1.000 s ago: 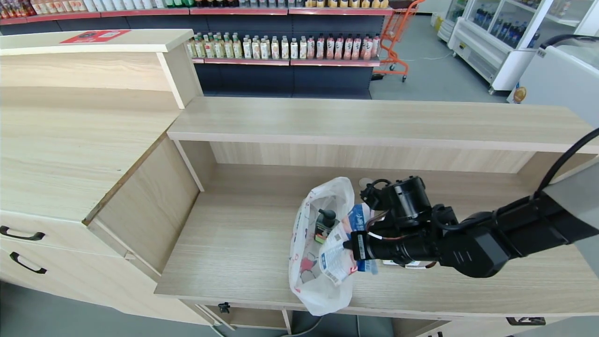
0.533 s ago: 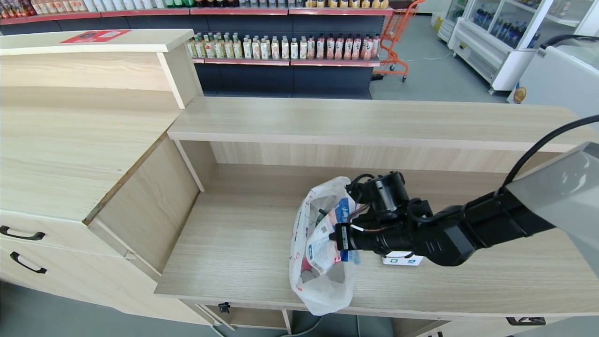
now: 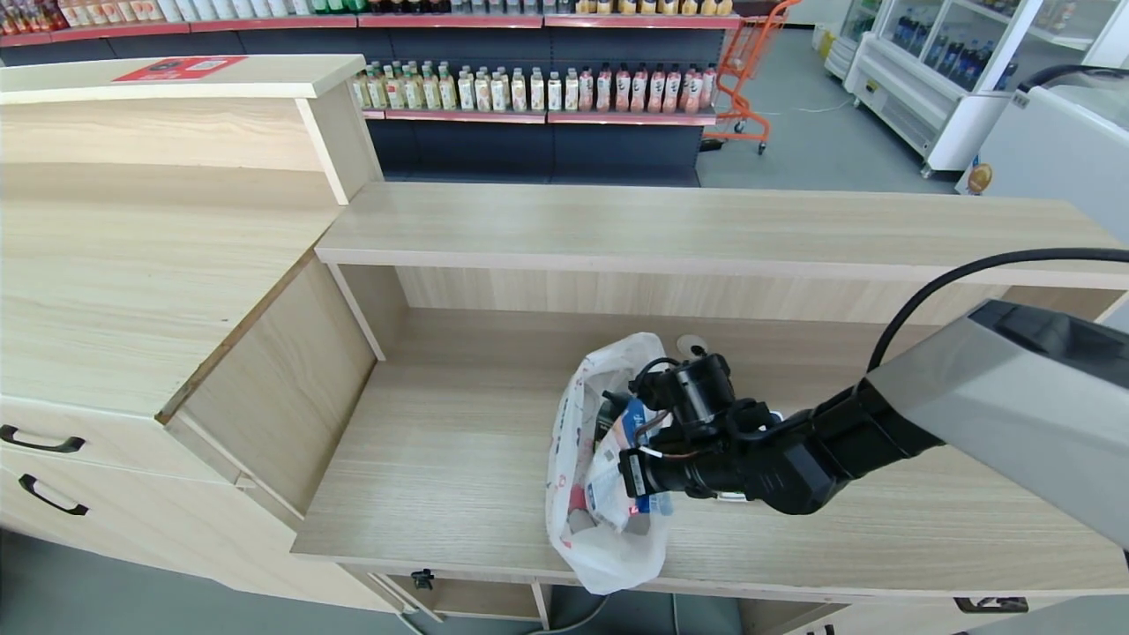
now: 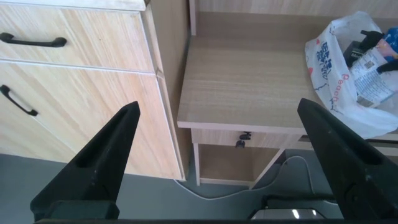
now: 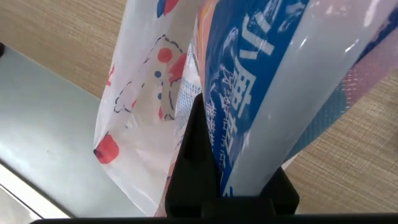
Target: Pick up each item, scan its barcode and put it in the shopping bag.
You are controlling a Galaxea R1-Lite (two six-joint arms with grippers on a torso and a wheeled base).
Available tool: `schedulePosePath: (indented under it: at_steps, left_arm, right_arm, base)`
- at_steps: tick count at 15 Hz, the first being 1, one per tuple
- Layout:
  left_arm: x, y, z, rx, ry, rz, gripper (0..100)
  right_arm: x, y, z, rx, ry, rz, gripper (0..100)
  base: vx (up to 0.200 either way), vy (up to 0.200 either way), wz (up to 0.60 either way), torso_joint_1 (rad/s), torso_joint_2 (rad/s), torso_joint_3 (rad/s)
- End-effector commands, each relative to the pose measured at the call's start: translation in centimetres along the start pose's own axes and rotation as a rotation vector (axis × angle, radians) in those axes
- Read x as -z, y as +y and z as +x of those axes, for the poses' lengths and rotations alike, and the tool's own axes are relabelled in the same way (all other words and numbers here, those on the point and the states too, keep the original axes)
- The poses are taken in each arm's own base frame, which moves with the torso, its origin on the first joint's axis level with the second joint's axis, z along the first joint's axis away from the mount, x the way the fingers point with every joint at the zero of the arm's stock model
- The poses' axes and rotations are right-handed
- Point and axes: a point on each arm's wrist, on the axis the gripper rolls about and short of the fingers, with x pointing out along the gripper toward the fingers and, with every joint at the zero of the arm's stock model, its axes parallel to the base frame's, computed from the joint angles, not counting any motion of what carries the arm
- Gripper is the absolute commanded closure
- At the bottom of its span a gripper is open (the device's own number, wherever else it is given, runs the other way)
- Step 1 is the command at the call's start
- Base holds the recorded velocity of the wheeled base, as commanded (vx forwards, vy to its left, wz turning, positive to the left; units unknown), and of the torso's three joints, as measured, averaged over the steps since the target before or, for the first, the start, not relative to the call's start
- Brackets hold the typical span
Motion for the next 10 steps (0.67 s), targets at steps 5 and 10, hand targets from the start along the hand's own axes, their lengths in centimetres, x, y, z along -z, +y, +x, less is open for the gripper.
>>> schedulePosePath:
  at_steps: [5, 10]
  left_arm:
    - [0.0, 0.0, 0.0, 0.0, -0.001, 0.0, 0]
    - [0.0, 0.0, 0.0, 0.0, -0.001, 0.0, 0]
  right_arm:
    - [-0.8, 0.1, -0.7, -0.012, -0.055, -0.028, 0]
    - [-3.4, -1.7, -11.4, -0.051, -0.219, 0.009, 0]
  base:
    - [0.0, 0.0, 0.0, 0.0, 0.0, 0.0]
    - [0.0, 0.0, 0.0, 0.0, 0.0, 0.0]
